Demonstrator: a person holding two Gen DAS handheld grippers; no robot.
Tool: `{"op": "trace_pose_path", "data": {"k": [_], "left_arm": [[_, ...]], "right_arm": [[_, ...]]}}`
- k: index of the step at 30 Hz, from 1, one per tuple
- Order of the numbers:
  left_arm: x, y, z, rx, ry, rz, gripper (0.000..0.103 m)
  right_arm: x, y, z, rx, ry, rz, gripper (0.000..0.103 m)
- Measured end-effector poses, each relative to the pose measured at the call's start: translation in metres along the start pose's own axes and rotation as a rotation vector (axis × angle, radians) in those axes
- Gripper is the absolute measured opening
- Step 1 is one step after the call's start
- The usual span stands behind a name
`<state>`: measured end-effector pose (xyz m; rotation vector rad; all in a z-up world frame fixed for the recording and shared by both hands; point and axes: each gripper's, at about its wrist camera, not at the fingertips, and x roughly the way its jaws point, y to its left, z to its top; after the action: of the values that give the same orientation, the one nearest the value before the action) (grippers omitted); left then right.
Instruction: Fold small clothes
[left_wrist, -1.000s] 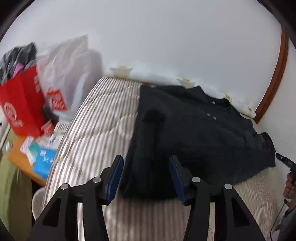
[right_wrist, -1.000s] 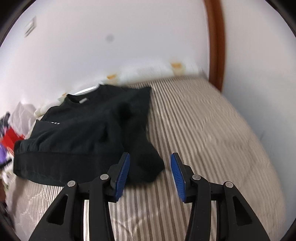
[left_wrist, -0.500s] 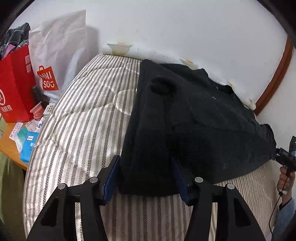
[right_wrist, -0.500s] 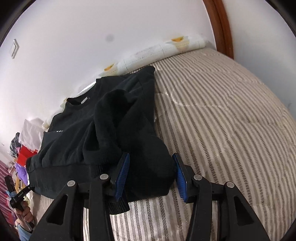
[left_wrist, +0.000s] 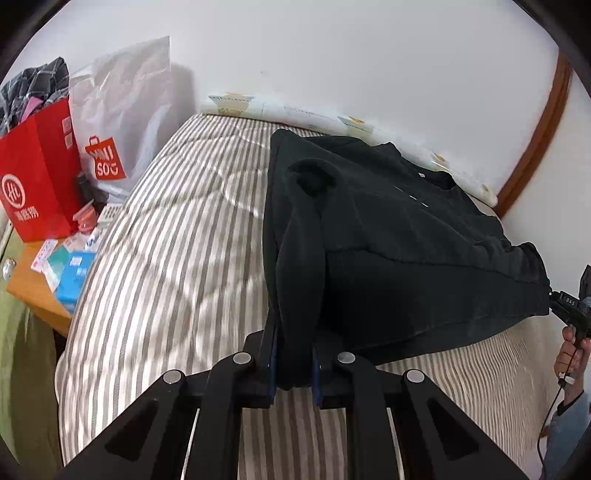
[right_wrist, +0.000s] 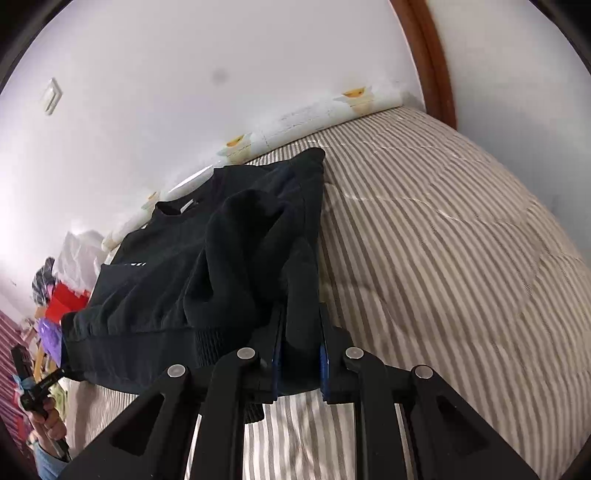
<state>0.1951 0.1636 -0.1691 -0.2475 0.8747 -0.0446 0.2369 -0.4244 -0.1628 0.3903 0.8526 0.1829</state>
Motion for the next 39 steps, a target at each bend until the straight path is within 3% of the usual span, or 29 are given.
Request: {"op": "trace_pose_path", "data": {"k": [9,13,19,23,25,27,29,39], "left_arm": [[-0.038,-0.023,-0.057,0.078,0.011,0.002,0.014],[-0.042,-0.025,-0.063,0.062,0.021,0.026,0.017],[-0.081,-0.022,-0.072,0.035,-0.063,0.006,0.028],[-0.098,-0.032,-0.081,0.035,-0.088,-0.079,0.029],[-0.1,-0.039,-0.087,0.046,-0.087,-0.124,0.029],[-0.097,-0.047,-0.092,0.067,-0.071,-0.137,0.029],[-0.087,-0.055,-0.093,0.087,-0.045,-0.136,0.029],[-0.04,-0.071,-0.081,0.073,0.065,-0.166,0.027]], "right_arm": [[-0.065,-0.008,-0.053,-0.115,0.009,-0.112,0.014],[-0.082,-0.005,-0.06,-0.123,-0.001,-0.226,0.021],[-0.127,0.033,-0.08,-0.232,-0.095,-0.179,0.033],[-0.116,0.058,-0.104,-0.299,-0.034,-0.115,0.032],[-0.098,0.066,-0.121,-0.338,0.021,-0.091,0.025],[-0.083,0.07,-0.131,-0.377,0.057,-0.107,0.015],[-0.067,0.07,-0.136,-0.389,0.085,-0.136,0.013],[-0.052,0.069,-0.11,-0.303,0.1,-0.109,0.01]]}}
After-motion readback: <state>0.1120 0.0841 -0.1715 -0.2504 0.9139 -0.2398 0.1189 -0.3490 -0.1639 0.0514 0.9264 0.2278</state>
